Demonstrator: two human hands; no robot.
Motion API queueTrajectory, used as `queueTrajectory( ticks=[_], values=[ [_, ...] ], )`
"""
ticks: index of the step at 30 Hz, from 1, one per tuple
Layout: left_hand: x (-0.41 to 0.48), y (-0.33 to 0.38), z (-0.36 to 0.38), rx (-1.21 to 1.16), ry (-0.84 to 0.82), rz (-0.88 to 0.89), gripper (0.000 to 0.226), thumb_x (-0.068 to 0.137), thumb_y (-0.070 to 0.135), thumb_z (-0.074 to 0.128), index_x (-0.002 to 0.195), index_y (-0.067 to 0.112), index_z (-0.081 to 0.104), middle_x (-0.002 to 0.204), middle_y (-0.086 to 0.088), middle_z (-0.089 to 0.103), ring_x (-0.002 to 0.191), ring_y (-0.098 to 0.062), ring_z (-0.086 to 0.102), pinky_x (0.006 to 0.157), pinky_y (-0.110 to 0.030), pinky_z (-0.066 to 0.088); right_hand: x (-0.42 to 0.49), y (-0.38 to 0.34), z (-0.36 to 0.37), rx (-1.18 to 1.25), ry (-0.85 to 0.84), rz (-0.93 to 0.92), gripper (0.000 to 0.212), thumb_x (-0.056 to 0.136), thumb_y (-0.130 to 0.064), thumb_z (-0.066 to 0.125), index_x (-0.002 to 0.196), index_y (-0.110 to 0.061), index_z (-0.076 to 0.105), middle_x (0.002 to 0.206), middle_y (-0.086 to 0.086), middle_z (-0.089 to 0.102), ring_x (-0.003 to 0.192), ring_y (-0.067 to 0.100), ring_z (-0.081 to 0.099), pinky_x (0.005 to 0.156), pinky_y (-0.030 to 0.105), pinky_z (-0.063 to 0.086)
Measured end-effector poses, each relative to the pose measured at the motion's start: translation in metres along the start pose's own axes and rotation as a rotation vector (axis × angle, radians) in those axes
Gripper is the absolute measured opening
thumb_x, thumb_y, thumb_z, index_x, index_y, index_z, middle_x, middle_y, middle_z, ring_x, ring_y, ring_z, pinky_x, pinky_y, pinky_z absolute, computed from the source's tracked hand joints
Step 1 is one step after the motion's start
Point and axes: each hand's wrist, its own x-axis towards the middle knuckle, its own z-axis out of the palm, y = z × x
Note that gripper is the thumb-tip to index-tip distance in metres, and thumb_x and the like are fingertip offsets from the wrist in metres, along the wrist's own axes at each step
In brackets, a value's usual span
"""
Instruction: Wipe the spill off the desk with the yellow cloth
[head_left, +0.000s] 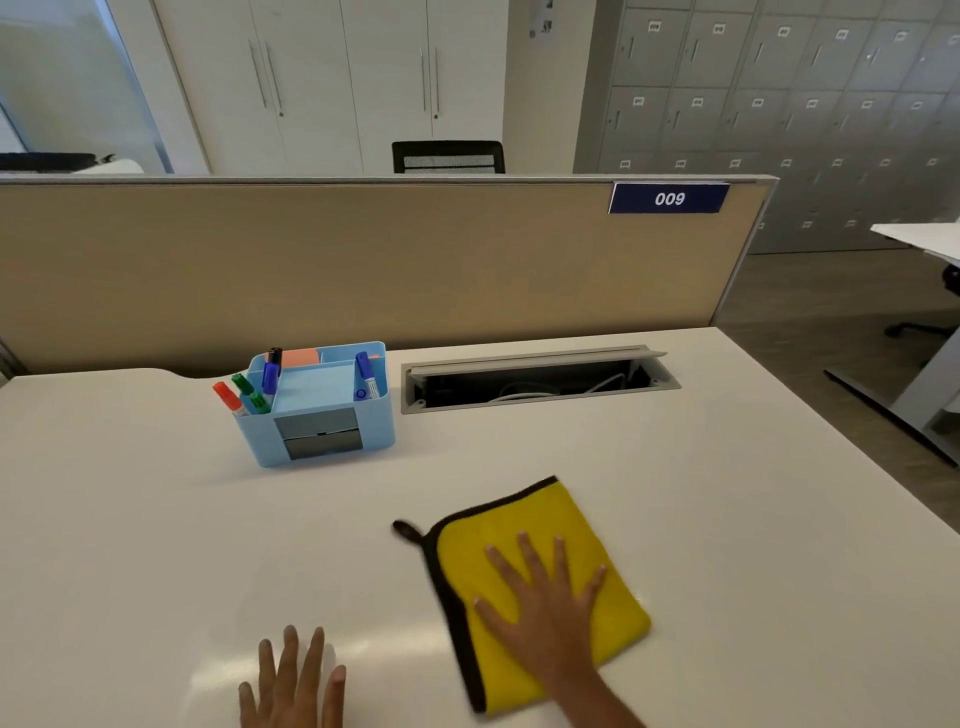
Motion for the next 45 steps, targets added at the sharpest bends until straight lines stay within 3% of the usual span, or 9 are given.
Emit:
queueTrajectory(
  ticks=[11, 18, 24, 27, 31, 33, 36, 40, 45],
  values=[
    [-0.02, -0.019, 0.002, -0.022, -0.075, -0.027, 0.038, 0.087, 0.063, 0.002, 0.125, 0.067, 0.003, 0.137, 0.051, -0.011, 0.132, 0.019, -0.012, 0.081, -0.074, 0.037, -0.035, 0.14, -0.035, 0.037, -0.049, 0.626, 0.063, 0.084, -0.066, 0.037, 0.14, -0.05, 0.013, 0.157, -0.012, 0.016, 0.144, 0.025, 0.013, 0.111, 0.066, 0.015],
    [-0.022, 0.003, -0.005, -0.021, -0.027, -0.026, 0.036, 0.085, 0.066, 0.001, 0.121, 0.071, 0.0, 0.131, 0.057, -0.014, 0.135, 0.013, 0.001, 0.082, -0.076, 0.036, -0.091, 0.068, -0.009, -0.014, -0.037, 0.491, 0.102, 0.044, -0.085, -0.029, 0.138, -0.053, -0.006, 0.157, -0.017, -0.011, 0.143, 0.03, 0.006, 0.108, 0.064, 0.012],
    [-0.016, 0.016, -0.005, 0.063, 0.073, -0.008, 0.037, 0.086, 0.065, 0.0, 0.122, 0.069, -0.003, 0.136, 0.053, 0.004, 0.133, 0.019, -0.006, 0.08, -0.075, 0.038, -0.102, -0.004, 0.024, -0.107, 0.105, 0.05, 0.091, 0.071, -0.081, 0.016, 0.145, -0.033, -0.008, 0.157, 0.004, -0.017, 0.143, 0.036, -0.015, 0.105, 0.071, 0.005],
    [-0.012, 0.028, -0.012, 0.055, -0.101, -0.04, 0.038, 0.088, 0.061, 0.0, 0.126, 0.065, -0.003, 0.115, -0.016, 0.068, 0.119, -0.037, 0.052, 0.073, -0.075, 0.04, -0.082, -0.026, 0.028, -0.081, 0.086, 0.04, 0.151, 0.023, -0.09, 0.055, 0.145, -0.03, -0.011, 0.157, 0.007, -0.019, 0.143, 0.036, -0.014, 0.093, 0.077, 0.022],
    [-0.005, 0.023, -0.017, 0.016, -0.238, -0.188, 0.07, 0.082, 0.07, -0.004, 0.124, 0.044, 0.046, 0.11, -0.036, 0.062, 0.109, -0.059, 0.049, 0.083, -0.078, 0.037, -0.064, -0.019, 0.017, -0.051, 0.153, -0.042, 0.094, 0.066, -0.085, 0.011, 0.143, -0.037, -0.014, 0.156, -0.005, -0.024, 0.144, 0.026, -0.015, 0.108, 0.062, 0.005],
    [0.001, 0.02, -0.024, 0.023, -0.202, -0.225, 0.072, 0.074, 0.077, -0.007, 0.121, 0.054, 0.043, 0.119, -0.036, 0.056, 0.118, -0.056, 0.043, 0.093, -0.076, 0.032, -0.056, -0.01, 0.008, 0.01, 0.124, 0.035, 0.075, 0.076, -0.075, 0.005, 0.141, -0.043, -0.015, 0.156, -0.01, -0.018, 0.145, 0.032, 0.006, 0.105, 0.07, 0.011],
    [0.013, 0.008, -0.024, -0.01, -0.228, -0.27, 0.111, 0.065, 0.084, -0.01, 0.118, 0.012, 0.058, 0.126, -0.037, 0.05, 0.124, -0.054, 0.036, 0.099, -0.072, 0.027, -0.046, 0.021, -0.012, 0.116, -0.048, 0.266, 0.074, 0.076, -0.073, -0.01, 0.142, -0.043, -0.002, 0.149, -0.001, 0.039, 0.121, 0.04, 0.053, 0.083, 0.078, 0.035],
    [0.035, -0.001, -0.03, 0.035, -0.301, -0.292, 0.125, 0.062, 0.085, -0.012, 0.116, -0.006, 0.054, 0.128, -0.036, 0.048, 0.125, -0.055, 0.036, 0.099, -0.069, 0.027, -0.027, 0.088, -0.021, 0.054, -0.134, 0.61, 0.079, 0.072, -0.081, 0.012, 0.142, -0.045, 0.008, 0.158, 0.012, 0.006, 0.144, 0.037, 0.003, 0.109, 0.07, 0.014],
    [0.058, -0.009, -0.025, 0.102, -0.411, -0.281, 0.135, 0.046, 0.086, -0.028, 0.13, 0.006, 0.042, 0.142, -0.027, 0.037, 0.135, -0.045, 0.027, 0.107, -0.062, 0.022, 0.011, 0.114, -0.025, 0.056, -0.163, 0.806, 0.078, 0.079, -0.076, 0.027, 0.142, -0.045, -0.005, 0.156, 0.021, -0.005, 0.142, 0.043, -0.002, 0.111, 0.065, 0.012]
  ],
)
